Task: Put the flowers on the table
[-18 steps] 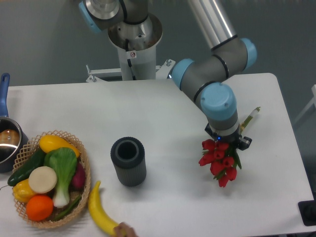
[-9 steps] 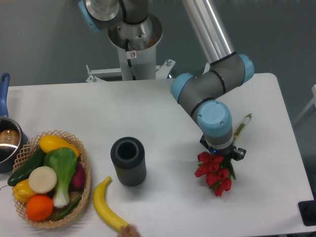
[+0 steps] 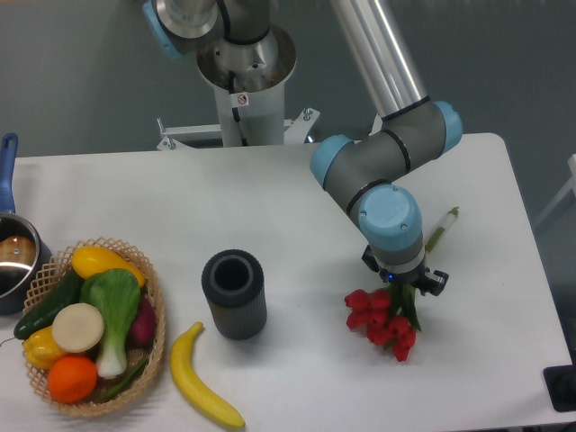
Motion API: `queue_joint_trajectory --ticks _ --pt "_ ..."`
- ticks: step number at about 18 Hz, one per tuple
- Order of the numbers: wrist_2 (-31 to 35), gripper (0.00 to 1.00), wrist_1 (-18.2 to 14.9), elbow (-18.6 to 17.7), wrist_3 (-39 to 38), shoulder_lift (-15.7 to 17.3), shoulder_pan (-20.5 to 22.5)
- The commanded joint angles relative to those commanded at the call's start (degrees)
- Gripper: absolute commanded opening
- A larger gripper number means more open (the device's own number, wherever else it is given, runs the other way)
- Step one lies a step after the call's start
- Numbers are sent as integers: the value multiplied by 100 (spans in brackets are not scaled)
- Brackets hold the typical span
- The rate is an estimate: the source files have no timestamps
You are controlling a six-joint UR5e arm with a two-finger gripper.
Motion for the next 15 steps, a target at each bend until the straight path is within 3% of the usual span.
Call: queue_joint_trajectory --ticks 2,6,11,15 --pt "-219 100 35 52 -43 298 131" --pt "-1571 100 193 132 -369 861 650" --pt "-2038 100 132 255 -334 1283 1036" --pt "-2365 100 36 80 368 1539 1292"
